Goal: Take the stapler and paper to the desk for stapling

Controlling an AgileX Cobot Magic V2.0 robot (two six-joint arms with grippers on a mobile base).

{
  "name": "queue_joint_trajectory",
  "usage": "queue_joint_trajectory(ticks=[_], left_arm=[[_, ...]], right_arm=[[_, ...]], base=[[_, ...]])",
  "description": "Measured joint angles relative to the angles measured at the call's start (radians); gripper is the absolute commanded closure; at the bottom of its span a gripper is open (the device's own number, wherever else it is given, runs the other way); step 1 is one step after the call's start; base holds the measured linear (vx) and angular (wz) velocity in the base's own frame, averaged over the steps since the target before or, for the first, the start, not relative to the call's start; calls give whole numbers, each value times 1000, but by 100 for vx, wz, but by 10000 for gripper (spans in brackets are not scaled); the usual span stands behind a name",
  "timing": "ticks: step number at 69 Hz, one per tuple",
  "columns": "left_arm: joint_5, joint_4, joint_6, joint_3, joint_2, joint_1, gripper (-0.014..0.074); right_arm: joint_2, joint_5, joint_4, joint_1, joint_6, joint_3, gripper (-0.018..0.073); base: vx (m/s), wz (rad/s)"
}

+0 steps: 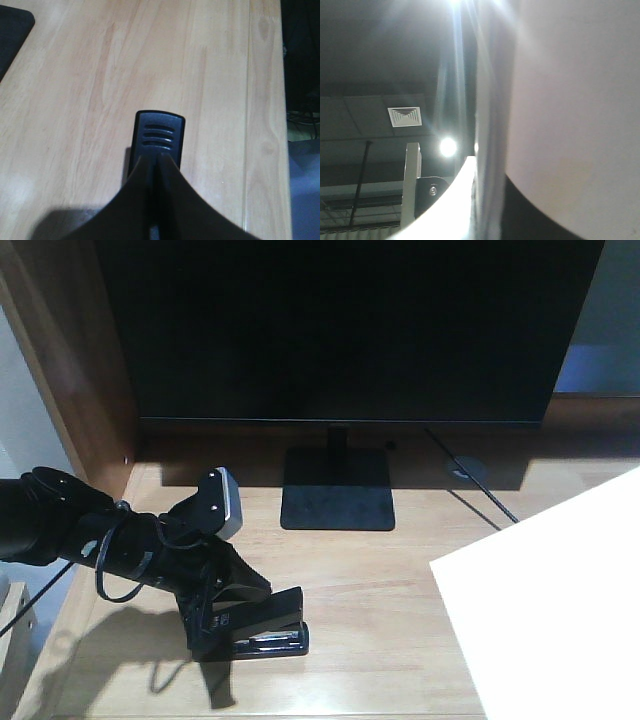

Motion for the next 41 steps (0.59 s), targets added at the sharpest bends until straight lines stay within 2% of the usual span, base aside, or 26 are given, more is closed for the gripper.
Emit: queue_joint_trajectory(ticks=[18, 41], left_arm=[[-30, -7, 1, 0, 0, 0, 603], [-22, -10, 57, 0, 35, -7, 603]], right_arm=[[0, 0, 0, 0, 0, 0, 565], [0, 0, 0, 0, 0, 0, 565]], base=[[0, 0], [0, 0]])
